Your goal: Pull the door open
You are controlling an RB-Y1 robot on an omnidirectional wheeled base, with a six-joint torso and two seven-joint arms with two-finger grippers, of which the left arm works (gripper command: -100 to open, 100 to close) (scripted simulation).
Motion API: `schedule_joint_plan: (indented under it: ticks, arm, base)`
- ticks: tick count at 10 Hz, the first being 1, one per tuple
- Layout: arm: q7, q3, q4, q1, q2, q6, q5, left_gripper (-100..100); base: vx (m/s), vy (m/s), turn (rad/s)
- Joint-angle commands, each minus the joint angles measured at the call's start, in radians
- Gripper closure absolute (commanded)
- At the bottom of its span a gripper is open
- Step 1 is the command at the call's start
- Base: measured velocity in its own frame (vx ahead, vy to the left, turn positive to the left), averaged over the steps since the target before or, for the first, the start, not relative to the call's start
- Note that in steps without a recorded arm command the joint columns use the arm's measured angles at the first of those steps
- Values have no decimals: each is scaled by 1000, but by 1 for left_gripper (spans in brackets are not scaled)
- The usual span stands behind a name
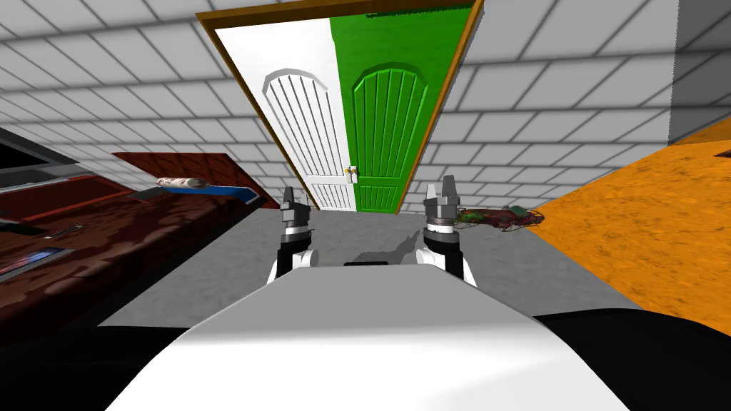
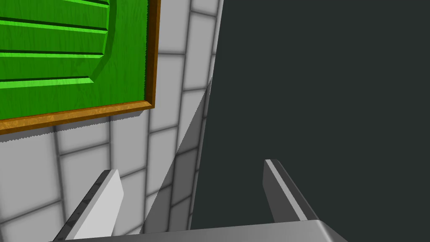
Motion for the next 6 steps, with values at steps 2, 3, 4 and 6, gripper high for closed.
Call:
schedule_joint_plan:
  ticks: [2, 3, 4, 6]
  arm:
    - [6, 5, 43, -18, 17, 4, 3, -100]
    - [9, 8, 61, -26, 23, 5, 5, -100]
    - [11, 9, 73, -31, 27, 6, 6, -100]
    - [16, 13, 108, -46, 39, 9, 8, -100]
  base:
    - [134, 31, -49]
    - [182, -15, -27]
    - [156, 7, -29]
    - [138, 5, -39]
